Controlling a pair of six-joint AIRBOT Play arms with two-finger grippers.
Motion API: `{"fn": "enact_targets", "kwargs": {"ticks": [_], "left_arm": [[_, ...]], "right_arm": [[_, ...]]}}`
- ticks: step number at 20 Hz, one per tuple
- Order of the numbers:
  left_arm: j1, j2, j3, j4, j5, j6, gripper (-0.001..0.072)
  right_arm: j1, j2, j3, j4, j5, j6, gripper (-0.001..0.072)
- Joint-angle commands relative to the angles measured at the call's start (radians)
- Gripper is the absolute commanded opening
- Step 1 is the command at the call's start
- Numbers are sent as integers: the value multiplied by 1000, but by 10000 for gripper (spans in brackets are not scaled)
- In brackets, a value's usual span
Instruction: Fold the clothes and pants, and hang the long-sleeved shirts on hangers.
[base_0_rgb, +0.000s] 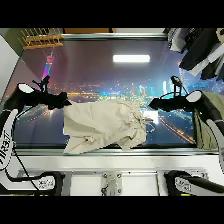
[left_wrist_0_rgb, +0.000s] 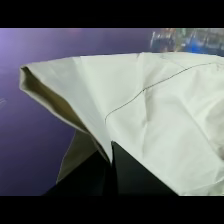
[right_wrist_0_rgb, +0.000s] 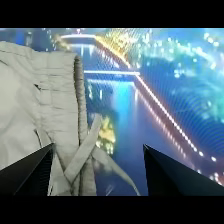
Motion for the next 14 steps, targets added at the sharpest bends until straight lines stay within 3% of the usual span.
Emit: {"fn": "enact_targets", "kwargs": {"ticks": [1, 9, 10, 12, 13, 14], "left_arm": [[-19, 0, 31, 3, 26, -2, 4], [-16, 0, 30, 5, 58, -2, 4], [-16, 0, 31, 5, 58, -2, 4], [-16, 0, 31, 4, 58, -2, 4], [-16, 3, 32, 3, 58, -2, 4], [-11, 19, 33, 5, 62, -2, 4]], "right_arm": [[11, -235, 101, 157, -14, -98, 589], [180, -414, 287, 194, -23, -109, 581], [189, -415, 292, 194, -37, -109, 551], [194, -413, 311, 195, -42, -137, 130], [194, -404, 330, 190, -35, -149, 18], [192, -381, 354, 183, -32, -161, 18]]}}
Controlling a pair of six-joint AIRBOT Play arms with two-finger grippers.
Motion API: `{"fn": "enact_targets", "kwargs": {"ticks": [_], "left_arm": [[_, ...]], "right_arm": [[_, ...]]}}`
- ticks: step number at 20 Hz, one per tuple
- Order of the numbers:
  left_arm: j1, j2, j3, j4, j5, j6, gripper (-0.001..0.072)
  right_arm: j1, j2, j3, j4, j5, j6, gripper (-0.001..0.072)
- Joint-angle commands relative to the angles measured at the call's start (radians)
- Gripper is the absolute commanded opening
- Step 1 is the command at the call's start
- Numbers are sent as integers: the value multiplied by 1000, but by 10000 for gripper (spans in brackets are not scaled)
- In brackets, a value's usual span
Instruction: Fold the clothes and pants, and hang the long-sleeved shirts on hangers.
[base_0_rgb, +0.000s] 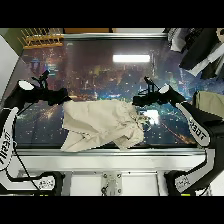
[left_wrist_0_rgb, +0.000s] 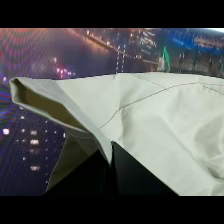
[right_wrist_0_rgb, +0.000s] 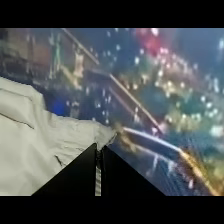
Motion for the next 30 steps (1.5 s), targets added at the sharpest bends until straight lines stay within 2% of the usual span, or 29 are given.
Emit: {"fn": "enact_targets", "kwargs": {"ticks": [1, 4, 7, 11, 15, 19, 22, 23, 27, 30], "left_arm": [[11, 47, 22, 1, 15, -1, 4], [46, 198, 183, -2, -8, -1, 4], [55, 393, 376, -3, -29, -1, 4], [26, 627, 510, 0, 5, -1, 4], [-32, 780, 536, 0, 79, -1, 4], [-77, 846, 536, 0, 148, -5, 4], [-63, 799, 536, 1, 146, -10, 4], [-50, 761, 536, 0, 124, -27, 4], [-43, 479, 536, -2, 32, -39, 4], [-105, 205, 536, -2, 100, 5, 4]], "right_arm": [[9, 56, 83, -26, -5, -34, 18], [3, 240, 240, -129, -4, -33, 18], [4, 471, 379, -138, 2, -32, 18], [4, 752, 410, -139, -11, -30, 17], [4, 912, 409, -139, -5, 19, 17], [4, 980, 409, -139, 22, 94, 17], [4, 977, 409, -145, 97, 205, 16], [4, 964, 408, -167, 138, 274, 16], [9, 856, 350, -348, 326, 526, 16], [9, 707, 238, -376, 323, 548, 16]]}}
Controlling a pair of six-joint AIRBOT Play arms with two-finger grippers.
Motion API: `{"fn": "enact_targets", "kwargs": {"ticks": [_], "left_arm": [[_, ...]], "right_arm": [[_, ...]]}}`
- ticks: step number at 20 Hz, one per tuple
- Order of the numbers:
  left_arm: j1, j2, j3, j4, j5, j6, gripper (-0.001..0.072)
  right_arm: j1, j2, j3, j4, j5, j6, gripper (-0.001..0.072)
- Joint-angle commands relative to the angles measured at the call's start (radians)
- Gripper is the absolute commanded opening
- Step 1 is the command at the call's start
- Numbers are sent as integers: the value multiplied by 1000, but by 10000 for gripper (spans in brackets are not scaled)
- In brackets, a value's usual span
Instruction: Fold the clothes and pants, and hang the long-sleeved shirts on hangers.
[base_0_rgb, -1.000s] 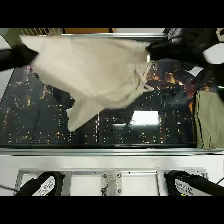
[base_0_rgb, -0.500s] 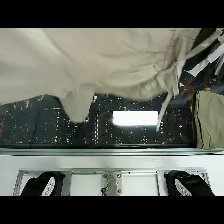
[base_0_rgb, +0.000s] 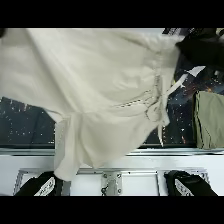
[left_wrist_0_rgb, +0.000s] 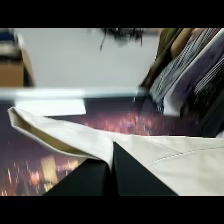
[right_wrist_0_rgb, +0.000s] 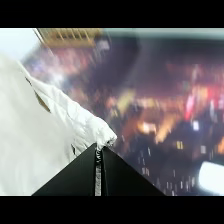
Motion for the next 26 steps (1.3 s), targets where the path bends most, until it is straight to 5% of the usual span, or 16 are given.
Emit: {"fn": "enact_targets", "kwargs": {"ticks": [1, 3, 6, 7, 8, 9, 10, 14, 20, 26], "left_arm": [[-59, -315, 2, -4, 79, 46, 4], [-93, -494, 37, -3, 158, 46, 4], [-126, -727, 213, -8, 105, 45, 5], [-129, -781, 274, -9, 80, 43, 124], [-126, -814, 323, -7, 63, 28, 476], [-113, -830, 360, -8, 49, 2, 678], [-92, -825, 372, -8, 35, -31, 674], [40, -663, 168, 18, -114, -67, 673], [131, -364, -601, 101, -168, -68, 673], [129, -377, -986, -191, -36, 25, 673]], "right_arm": [[2, -178, -100, -72, 41, 92, 16], [1, -341, -106, -117, -27, 92, 17], [0, -530, -105, -129, -278, 91, 18], [-1, -568, -105, -128, -369, 91, 33], [-2, -587, -105, -125, -438, 91, 132], [-8, -592, -105, -125, -503, 91, 422], [-19, -586, -103, -125, -536, 87, 674], [-97, -466, -99, -129, -416, 14, 677], [-103, -239, -196, -127, -68, -94, 672], [-69, -154, -283, -79, -57, -93, 673]]}}
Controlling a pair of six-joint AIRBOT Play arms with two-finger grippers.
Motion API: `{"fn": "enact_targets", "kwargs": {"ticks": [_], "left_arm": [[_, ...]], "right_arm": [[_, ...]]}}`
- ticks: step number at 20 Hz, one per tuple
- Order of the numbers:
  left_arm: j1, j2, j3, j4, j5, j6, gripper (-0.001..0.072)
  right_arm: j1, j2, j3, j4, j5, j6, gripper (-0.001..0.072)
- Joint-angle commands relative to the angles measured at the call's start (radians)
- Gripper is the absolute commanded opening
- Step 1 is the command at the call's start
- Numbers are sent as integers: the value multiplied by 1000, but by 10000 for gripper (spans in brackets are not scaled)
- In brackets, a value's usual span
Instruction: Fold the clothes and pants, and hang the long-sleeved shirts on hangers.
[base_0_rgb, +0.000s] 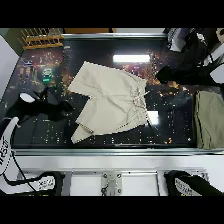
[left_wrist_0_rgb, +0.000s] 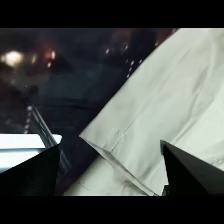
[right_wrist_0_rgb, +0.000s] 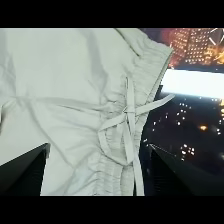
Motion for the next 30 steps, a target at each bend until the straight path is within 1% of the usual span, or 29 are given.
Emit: {"fn": "enact_targets", "kwargs": {"ticks": [1, 4, 9, 12, 13, 14, 15, 16, 19, 20, 22, 25, 26, 27, 28, 29, 30], "left_arm": [[4, -24, -165, -194, 56, 72, 673], [4, -56, -152, -257, 69, 82, 673], [-7, -58, -114, -249, 70, 82, 673], [-67, -58, -114, -249, 115, 81, 672], [-84, -58, -114, -249, 140, 79, 585], [-93, -58, -109, -249, 158, 79, 266], [-90, -57, -89, -249, 164, 80, 9], [-76, -57, -54, -249, 149, 80, 4], [6, -29, 108, -244, 90, 90, 4], [31, -19, 173, -214, 89, 90, 4], [62, -14, 289, -92, 96, 90, 4], [70, -34, 399, 100, 149, 90, 5], [70, -51, 434, 134, 146, 89, 54], [70, -69, 469, 154, 136, 85, 400], [76, -85, 508, 175, 109, 55, 634], [91, -90, 543, 196, 56, 11, 628], [111, -82, 553, 215, 11, -9, 626]], "right_arm": [[27, 33, -28, 17, 31, -7, 672], [51, 33, -28, 17, 31, -7, 673], [51, 33, -28, 17, 31, -7, 673], [51, 31, -28, 17, 31, -7, 673], [51, 31, -28, 17, 31, -7, 673], [51, 32, -28, 17, 31, -7, 672], [51, 32, -28, 17, 31, -7, 673], [51, 31, -28, 16, 31, -7, 672], [51, 31, -28, 17, 32, -7, 672], [51, 31, -28, 17, 31, -7, 673], [51, 31, -31, 16, 31, -7, 672], [51, 31, -31, 16, 31, -7, 672], [51, 31, -32, 16, 31, -7, 672], [51, 31, -32, 16, 32, -7, 673], [51, 31, -32, 16, 32, -7, 673], [51, 31, -32, 16, 32, -7, 673], [51, 31, -32, 16, 32, -7, 673]]}}
